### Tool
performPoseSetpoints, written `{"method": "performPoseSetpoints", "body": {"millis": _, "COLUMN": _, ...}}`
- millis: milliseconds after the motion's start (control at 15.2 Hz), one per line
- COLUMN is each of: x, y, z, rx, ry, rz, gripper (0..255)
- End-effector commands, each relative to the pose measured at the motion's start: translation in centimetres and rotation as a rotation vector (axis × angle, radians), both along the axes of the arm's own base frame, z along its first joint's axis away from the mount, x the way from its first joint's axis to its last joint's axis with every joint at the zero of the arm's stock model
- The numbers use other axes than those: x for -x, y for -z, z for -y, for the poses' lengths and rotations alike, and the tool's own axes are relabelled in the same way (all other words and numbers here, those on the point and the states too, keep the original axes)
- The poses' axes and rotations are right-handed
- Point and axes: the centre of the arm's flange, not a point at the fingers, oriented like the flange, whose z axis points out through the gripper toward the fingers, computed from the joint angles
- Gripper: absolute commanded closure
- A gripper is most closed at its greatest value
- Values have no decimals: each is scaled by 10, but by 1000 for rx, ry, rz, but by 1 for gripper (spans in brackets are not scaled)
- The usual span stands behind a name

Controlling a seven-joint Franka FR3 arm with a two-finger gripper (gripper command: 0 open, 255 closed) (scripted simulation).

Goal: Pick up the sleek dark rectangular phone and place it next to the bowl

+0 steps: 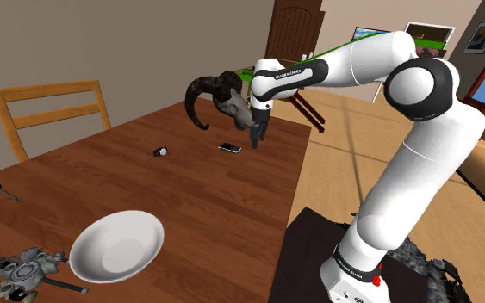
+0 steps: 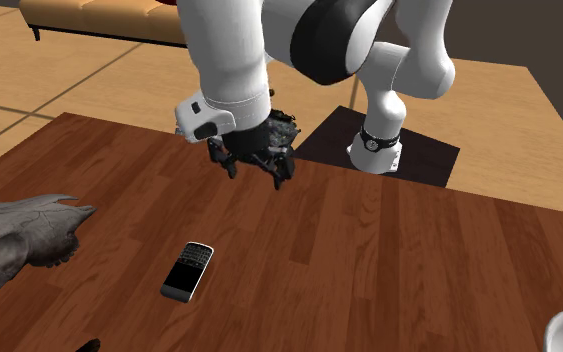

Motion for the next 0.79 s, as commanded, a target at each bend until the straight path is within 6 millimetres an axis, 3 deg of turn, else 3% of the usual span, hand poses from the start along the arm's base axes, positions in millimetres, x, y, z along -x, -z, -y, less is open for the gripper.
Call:
{"method": "performPoseSetpoints", "body": {"millis": 0, "x": -21, "y": 9, "z": 7, "rx": -6, "ry": -25, "rz": 7, "gripper": 0}}
{"method": "performPoseSetpoints", "body": {"millis": 726, "x": -150, "y": 60, "z": 32, "rx": -42, "ry": -157, "rz": 42, "gripper": 0}}
